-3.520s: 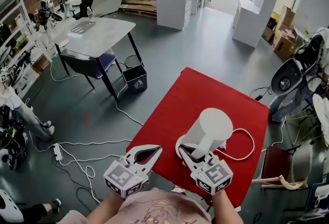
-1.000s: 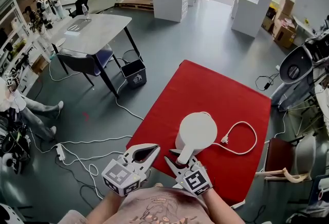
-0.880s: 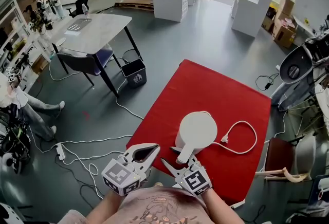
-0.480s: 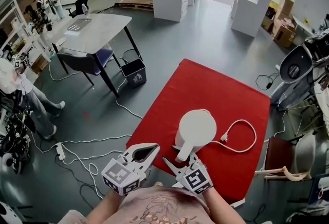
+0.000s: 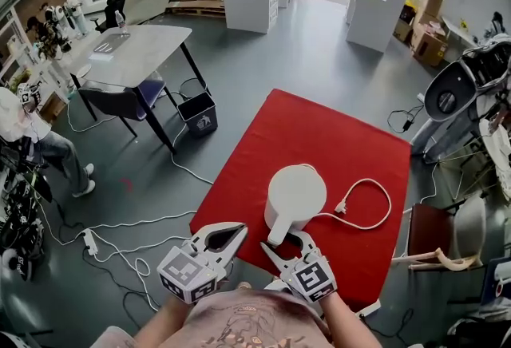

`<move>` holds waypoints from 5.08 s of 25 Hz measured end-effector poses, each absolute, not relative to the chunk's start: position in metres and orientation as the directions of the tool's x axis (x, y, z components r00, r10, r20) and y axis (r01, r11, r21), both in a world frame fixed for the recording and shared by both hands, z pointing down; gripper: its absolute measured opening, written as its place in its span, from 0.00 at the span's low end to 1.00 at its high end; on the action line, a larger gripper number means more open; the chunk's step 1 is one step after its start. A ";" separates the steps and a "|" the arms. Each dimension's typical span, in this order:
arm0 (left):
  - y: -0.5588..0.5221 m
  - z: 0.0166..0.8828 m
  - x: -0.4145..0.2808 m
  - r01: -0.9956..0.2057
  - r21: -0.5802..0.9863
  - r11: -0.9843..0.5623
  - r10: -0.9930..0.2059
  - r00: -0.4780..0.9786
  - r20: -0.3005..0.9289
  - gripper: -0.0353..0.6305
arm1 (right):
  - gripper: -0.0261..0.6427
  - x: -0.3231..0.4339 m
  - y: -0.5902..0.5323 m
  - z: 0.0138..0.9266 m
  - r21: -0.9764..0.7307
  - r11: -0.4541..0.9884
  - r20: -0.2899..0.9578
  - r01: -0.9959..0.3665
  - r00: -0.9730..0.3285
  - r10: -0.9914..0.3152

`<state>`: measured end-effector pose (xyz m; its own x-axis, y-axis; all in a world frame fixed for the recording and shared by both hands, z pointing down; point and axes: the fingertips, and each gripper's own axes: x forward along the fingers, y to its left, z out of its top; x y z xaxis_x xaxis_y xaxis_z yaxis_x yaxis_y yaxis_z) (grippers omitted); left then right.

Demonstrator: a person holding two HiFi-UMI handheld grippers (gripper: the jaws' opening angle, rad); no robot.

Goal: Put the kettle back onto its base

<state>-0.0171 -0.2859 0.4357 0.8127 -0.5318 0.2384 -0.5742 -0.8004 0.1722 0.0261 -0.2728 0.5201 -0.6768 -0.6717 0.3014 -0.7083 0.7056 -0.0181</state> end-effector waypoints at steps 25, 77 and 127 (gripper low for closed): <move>-0.261 0.427 -0.014 -0.467 0.185 -0.865 -0.431 0.879 0.204 0.05 | 0.15 0.056 -0.239 0.516 -0.029 0.551 0.344 -0.834 -0.526 -0.778; 0.032 0.420 -0.021 -0.406 0.138 -0.903 -0.383 0.909 0.164 0.05 | 0.05 0.040 0.054 0.427 -0.100 0.487 0.118 -0.868 -0.496 -0.860; 0.102 0.389 -0.077 -0.334 0.100 -0.937 -0.323 0.940 0.111 0.05 | 0.05 -0.039 0.126 0.387 -0.058 0.528 0.073 -0.847 -0.531 -0.844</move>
